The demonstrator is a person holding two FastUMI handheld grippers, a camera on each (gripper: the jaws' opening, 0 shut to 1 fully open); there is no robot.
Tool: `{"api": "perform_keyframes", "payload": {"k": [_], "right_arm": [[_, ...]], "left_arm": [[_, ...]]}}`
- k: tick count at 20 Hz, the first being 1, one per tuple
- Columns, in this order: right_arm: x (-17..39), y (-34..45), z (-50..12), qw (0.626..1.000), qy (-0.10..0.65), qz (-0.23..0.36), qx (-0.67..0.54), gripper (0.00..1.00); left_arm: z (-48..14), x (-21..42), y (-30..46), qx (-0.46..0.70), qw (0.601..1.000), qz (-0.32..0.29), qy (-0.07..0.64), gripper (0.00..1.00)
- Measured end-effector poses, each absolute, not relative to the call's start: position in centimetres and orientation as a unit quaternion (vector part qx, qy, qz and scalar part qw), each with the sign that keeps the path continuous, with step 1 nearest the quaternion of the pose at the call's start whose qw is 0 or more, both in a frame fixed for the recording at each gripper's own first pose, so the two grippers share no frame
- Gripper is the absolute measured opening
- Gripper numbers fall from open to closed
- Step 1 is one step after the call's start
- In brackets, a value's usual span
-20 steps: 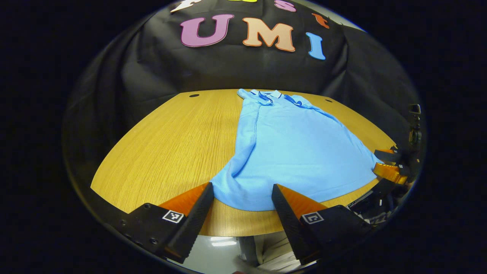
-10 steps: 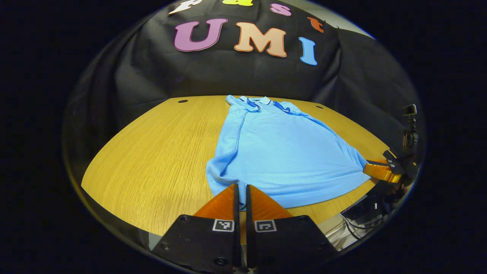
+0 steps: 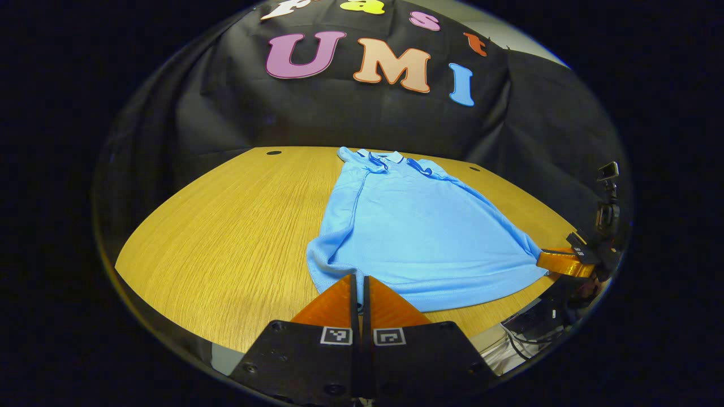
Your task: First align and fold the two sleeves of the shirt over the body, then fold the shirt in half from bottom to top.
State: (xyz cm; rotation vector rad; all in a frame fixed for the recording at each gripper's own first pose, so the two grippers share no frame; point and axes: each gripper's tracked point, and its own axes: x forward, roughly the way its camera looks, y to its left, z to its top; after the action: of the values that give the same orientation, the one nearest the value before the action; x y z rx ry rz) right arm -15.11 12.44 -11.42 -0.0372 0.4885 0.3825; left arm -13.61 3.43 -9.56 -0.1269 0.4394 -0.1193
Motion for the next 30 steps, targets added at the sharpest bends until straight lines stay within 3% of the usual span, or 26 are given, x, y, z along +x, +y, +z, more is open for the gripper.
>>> {"api": "perform_keyframes", "payload": {"k": [9,19,30], "right_arm": [[-8.5,13.5,-6.3,0.955,0.227,0.188,-0.031,0.02],[4.3,11.1,-1.4,0.964,0.227,0.135,-0.042,0.02],[21.4,10.4,0.0,0.969,0.225,0.064,-0.081,0.02]], "left_arm": [[-2.5,-7.4,3.3,-0.042,0.981,-0.085,0.170,0.00],[2.7,4.7,3.9,-0.045,0.984,-0.092,0.146,0.00],[5.1,19.2,5.9,-0.038,0.990,-0.045,0.132,0.00]]}}
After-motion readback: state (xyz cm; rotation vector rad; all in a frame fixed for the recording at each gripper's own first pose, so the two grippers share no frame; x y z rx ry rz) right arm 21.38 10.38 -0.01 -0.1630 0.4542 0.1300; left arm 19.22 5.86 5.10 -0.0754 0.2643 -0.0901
